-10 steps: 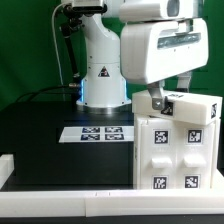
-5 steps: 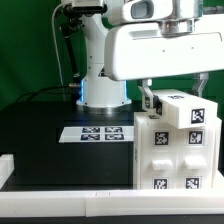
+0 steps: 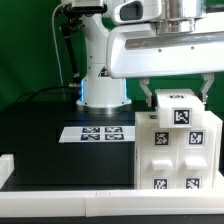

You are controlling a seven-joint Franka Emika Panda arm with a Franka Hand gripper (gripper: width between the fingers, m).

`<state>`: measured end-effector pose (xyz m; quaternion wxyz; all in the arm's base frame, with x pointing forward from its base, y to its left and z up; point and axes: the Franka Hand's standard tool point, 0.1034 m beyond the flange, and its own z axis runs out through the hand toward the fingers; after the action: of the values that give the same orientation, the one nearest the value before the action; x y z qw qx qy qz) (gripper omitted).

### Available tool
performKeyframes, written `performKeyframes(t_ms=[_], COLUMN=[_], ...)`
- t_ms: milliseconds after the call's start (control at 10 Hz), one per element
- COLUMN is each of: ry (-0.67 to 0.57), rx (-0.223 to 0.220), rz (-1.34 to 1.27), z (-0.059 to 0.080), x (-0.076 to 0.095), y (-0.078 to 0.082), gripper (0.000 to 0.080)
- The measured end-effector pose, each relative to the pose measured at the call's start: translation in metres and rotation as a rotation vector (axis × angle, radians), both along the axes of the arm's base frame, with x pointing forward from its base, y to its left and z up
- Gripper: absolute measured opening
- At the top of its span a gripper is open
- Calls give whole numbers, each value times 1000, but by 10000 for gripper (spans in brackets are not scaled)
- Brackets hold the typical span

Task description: Assemble cabinet

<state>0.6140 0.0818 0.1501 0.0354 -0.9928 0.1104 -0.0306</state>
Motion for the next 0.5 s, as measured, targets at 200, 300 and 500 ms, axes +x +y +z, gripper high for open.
performKeyframes(t_ms=[200,300,500], ry=[7,11,24], rx=[9,14,45], rz=[-124,-192,-492], z=[0,0,0], x=[0,0,-6], y=[1,1,4], gripper=[561,561,561])
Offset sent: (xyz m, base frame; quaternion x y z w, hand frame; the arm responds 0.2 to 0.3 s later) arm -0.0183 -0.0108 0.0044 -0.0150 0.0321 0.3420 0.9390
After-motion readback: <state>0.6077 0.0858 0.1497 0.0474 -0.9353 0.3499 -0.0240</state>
